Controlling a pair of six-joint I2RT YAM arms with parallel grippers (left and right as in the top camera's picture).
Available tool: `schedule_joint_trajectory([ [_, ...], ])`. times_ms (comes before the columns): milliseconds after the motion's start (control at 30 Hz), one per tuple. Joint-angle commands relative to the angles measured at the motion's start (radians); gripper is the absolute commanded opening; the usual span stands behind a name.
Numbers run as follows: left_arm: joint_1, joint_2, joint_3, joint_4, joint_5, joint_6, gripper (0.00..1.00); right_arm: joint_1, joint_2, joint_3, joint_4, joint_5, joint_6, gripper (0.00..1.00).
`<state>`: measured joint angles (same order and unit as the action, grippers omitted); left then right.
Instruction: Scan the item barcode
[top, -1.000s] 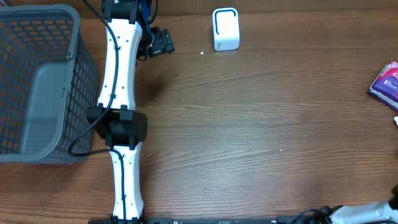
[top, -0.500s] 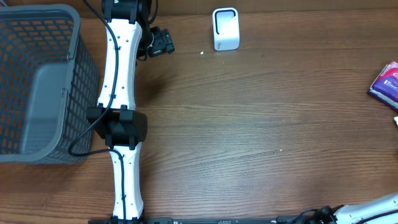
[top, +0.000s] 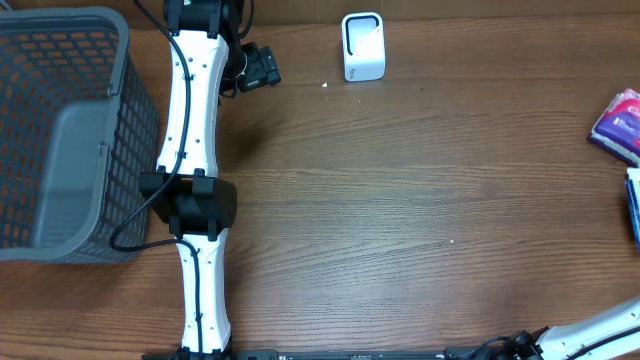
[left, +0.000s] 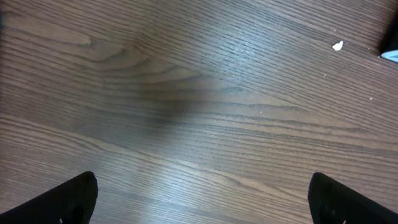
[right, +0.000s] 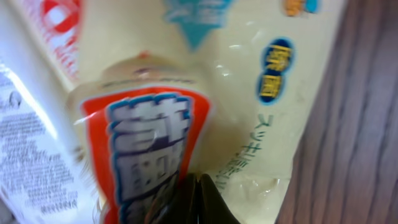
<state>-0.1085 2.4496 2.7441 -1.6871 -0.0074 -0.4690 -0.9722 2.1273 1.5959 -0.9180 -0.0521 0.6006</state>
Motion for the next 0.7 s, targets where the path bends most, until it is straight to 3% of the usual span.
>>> schedule_joint_trajectory([
  [0, 0.003, -0.021, 0.005, -0.002, 0.008, -0.006, 1.00, 0.011, -0.001, 0.094, -0.035, -0.037, -0.068, 0.04],
  [233, 0.003, -0.021, 0.005, -0.002, 0.008, -0.006, 1.00, 0.011, -0.068, 0.265, -0.216, -0.041, -0.068, 0.04],
  [367, 0.003, -0.021, 0.005, -0.002, 0.008, -0.007, 1.00, 0.013, -0.195, 0.294, -0.274, -0.120, -0.086, 0.15],
  [467, 0.003, -0.021, 0.005, -0.002, 0.008, -0.007, 1.00, 0.027, -0.331, 0.293, -0.340, -0.285, -0.136, 0.24],
  [667, 0.003, -0.021, 0.005, 0.014, 0.007, -0.006, 0.99, 0.176, -0.500, 0.289, -0.490, -0.309, -0.246, 0.27],
])
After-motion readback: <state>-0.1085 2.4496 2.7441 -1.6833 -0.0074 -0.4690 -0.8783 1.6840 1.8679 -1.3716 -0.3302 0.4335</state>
